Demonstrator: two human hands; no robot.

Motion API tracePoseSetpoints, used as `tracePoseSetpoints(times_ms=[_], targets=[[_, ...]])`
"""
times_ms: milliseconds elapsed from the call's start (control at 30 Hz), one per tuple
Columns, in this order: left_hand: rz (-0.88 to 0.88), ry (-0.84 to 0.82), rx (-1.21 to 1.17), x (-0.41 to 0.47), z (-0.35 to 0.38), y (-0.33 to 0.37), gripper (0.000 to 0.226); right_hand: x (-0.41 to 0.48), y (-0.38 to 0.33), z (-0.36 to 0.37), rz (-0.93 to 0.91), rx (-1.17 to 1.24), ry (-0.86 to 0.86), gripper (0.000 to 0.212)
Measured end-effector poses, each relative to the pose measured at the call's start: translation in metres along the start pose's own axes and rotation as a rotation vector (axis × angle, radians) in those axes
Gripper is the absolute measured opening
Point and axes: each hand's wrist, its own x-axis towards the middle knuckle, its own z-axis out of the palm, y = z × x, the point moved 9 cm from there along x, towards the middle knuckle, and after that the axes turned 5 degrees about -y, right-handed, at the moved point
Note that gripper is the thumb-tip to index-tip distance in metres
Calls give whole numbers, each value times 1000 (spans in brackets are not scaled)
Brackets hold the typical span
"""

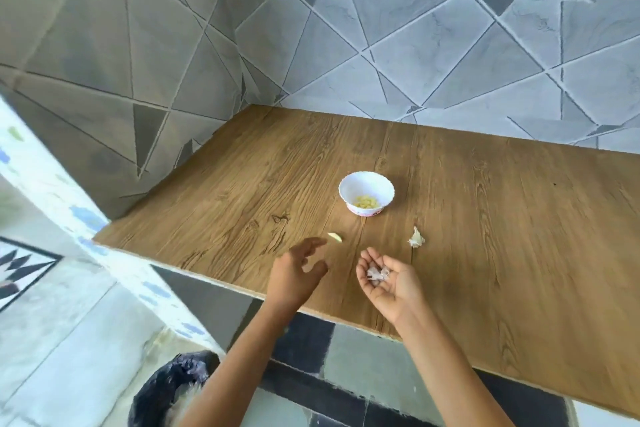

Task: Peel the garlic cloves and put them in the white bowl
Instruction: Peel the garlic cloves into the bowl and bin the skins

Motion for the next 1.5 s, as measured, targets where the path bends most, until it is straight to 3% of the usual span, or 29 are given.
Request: tracePoseSetpoints(times_ms=[267, 500, 767, 1067, 1500], targets=[[-260, 311, 25, -81, -71, -51, 32, 8, 81, 35, 315, -169, -94, 31], [-487, 542, -103, -161, -120, -92, 24, -4, 162, 46, 518, -282, -170, 29], [-701, 742, -157, -232, -174, -201, 24, 20, 302, 50, 684, -454, -155, 29], [-923, 667, -203, -260, -188, -403, 23, 131, 458, 13, 667, -595, -78, 33], [-1042, 504, -289, -272, -53, -719, 23, 343, 640, -189, 679, -1029, 85, 24]])
